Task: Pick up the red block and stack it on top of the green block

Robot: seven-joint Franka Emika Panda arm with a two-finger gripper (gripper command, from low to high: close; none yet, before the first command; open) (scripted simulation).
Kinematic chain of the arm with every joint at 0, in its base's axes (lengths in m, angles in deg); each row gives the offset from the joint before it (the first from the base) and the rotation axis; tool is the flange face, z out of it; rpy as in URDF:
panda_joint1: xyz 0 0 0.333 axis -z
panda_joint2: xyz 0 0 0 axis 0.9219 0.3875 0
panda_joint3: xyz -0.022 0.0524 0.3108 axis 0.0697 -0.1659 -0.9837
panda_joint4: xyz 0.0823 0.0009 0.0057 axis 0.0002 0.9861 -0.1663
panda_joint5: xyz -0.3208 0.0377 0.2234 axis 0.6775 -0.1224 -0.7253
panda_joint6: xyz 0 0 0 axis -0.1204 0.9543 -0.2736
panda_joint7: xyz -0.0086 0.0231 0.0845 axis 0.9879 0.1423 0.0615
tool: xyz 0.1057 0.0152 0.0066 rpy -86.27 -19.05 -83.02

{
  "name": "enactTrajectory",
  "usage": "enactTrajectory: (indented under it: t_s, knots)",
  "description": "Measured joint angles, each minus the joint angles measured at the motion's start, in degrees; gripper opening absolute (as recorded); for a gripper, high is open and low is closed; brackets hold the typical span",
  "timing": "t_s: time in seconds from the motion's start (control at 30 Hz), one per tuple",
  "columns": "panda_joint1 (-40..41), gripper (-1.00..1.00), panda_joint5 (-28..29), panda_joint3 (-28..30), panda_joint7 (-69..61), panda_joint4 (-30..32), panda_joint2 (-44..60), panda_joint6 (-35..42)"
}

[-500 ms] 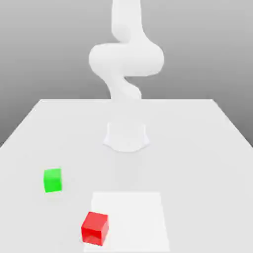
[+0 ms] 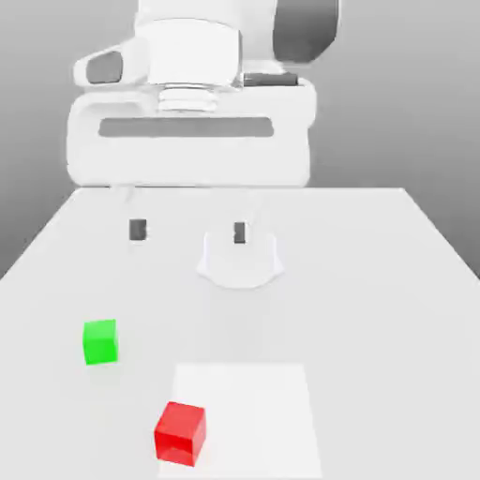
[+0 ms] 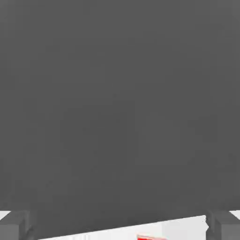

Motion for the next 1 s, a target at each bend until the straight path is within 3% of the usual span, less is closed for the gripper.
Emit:
enactTrajectory:
  t_s: [0.27, 0.43, 0.47, 0.7, 0.9, 1.0]
  knots:
    - [1.6, 0.0, -0.8, 1.2, 0.7, 3.9, 16.6, -6.9]
    - [2.4, 0.0, -2.3, 0.3, -0.2, 3.2, 27.0, -14.6]
    - [2.7, -1.0, -2.6, 0.0, -0.4, 3.0, 28.9, -16.2]
    - [2.7, -1.0, -2.6, 0.0, -0.4, 2.9, 29.3, -16.5]
    - [2.8, -1.0, -0.4, 2.3, 1.7, 5.7, 18.4, -8.3]
    - [8.7, -1.0, 2.3, 6.7, 5.7, 10.8, 12.2, -7.4]
